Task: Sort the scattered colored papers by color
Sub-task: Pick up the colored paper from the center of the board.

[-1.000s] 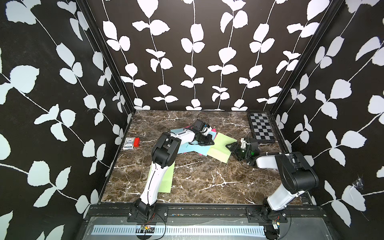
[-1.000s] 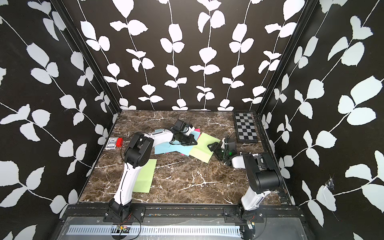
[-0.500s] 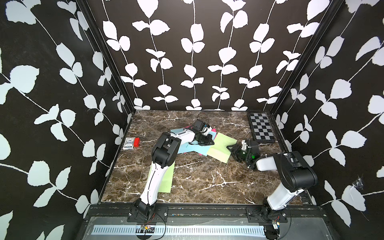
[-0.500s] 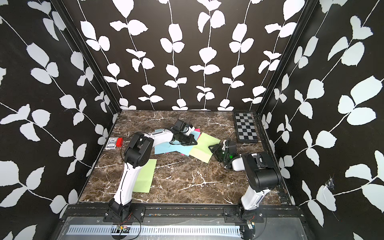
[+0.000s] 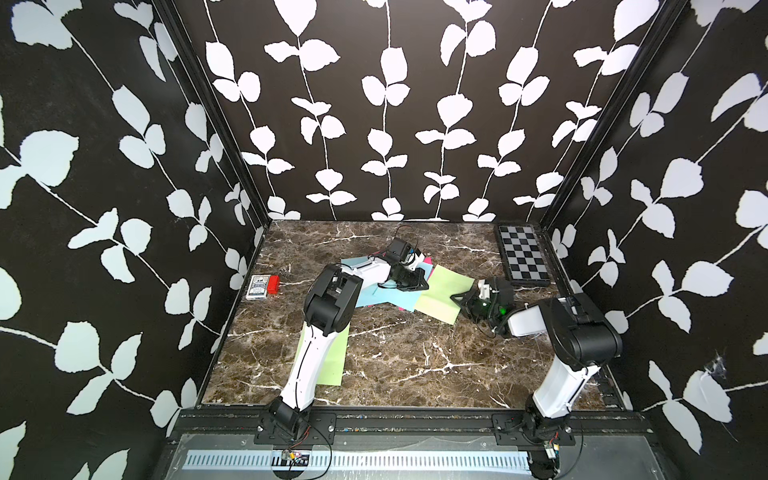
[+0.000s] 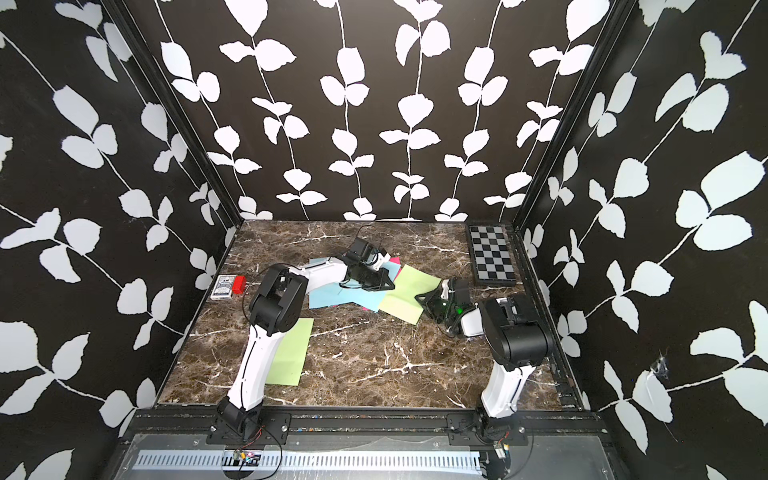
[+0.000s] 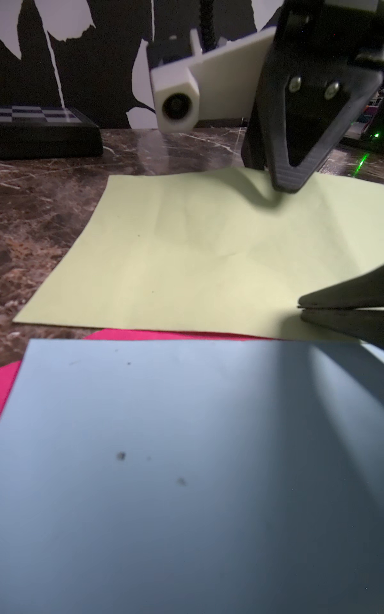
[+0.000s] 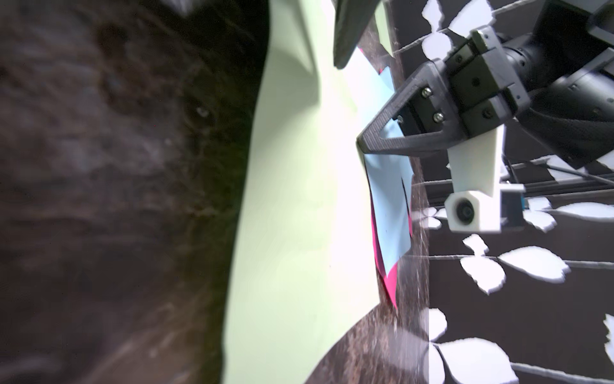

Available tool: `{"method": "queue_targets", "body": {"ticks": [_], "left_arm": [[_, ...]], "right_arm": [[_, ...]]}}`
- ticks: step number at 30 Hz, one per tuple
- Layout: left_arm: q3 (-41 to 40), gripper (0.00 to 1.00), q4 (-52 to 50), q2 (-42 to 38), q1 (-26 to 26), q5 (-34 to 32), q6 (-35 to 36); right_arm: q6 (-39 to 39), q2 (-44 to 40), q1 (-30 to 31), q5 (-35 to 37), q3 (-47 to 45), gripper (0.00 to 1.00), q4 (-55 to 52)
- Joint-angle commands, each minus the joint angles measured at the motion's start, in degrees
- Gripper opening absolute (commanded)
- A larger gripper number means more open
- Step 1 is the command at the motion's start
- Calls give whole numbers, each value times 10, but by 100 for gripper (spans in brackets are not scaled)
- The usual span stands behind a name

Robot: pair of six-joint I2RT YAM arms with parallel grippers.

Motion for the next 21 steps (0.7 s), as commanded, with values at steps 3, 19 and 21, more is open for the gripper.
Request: {"method": "queue_targets", "body": {"ticks": [3,19,21], "left_arm": [[13,8,-51,18,-2,-16,23],[76,36,-26,-76,0,-6,72],[72,39,-18,-106,4,-6,76]], "right_arm": [[-16,15,-1,-17,12,7,-43],[-56,-58,0,-46,35,0,-81],[-66,-84,1,-49,45,0,-103]]}}
